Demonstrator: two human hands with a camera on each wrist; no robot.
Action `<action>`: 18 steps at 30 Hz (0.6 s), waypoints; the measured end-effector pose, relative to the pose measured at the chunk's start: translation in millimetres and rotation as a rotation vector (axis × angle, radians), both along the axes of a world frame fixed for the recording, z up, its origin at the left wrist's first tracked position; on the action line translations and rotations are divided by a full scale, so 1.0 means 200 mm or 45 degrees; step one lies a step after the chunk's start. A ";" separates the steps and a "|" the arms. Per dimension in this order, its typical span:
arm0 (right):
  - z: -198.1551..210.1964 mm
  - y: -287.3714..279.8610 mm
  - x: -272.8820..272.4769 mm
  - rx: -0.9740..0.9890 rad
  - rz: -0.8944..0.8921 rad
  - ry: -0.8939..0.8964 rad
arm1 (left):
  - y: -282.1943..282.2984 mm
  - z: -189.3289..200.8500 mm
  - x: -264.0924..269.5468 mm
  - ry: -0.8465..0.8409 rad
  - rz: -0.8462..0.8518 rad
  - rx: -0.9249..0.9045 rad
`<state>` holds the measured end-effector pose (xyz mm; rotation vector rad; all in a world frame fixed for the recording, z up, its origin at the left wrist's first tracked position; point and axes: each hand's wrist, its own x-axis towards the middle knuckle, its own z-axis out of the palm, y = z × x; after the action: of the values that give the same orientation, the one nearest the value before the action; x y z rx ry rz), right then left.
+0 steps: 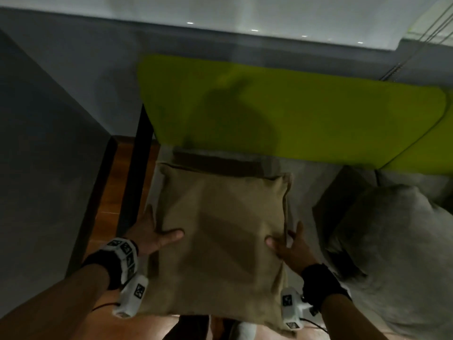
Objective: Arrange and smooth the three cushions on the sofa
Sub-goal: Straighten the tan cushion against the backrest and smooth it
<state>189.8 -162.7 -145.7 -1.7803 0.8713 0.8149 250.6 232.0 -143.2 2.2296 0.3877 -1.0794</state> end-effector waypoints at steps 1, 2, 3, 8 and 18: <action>-0.01 0.00 -0.01 -0.012 -0.002 0.036 | 0.00 -0.01 0.01 0.013 -0.038 -0.011; -0.01 0.00 -0.01 -0.022 0.001 0.065 | -0.01 -0.01 0.03 0.015 -0.068 -0.042; -0.01 0.01 0.00 -0.018 0.018 0.074 | -0.02 -0.02 0.05 0.017 -0.083 -0.089; 0.03 0.04 0.03 0.116 -0.095 0.205 | -0.06 -0.01 0.09 0.088 0.198 -0.437; 0.27 0.14 0.36 0.163 -0.085 -0.645 | 0.12 0.23 0.33 -0.445 0.213 -0.609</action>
<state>261.2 -134.3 -91.7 -1.7221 0.5261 0.3382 317.6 255.9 -97.7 1.8656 0.1411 -0.5987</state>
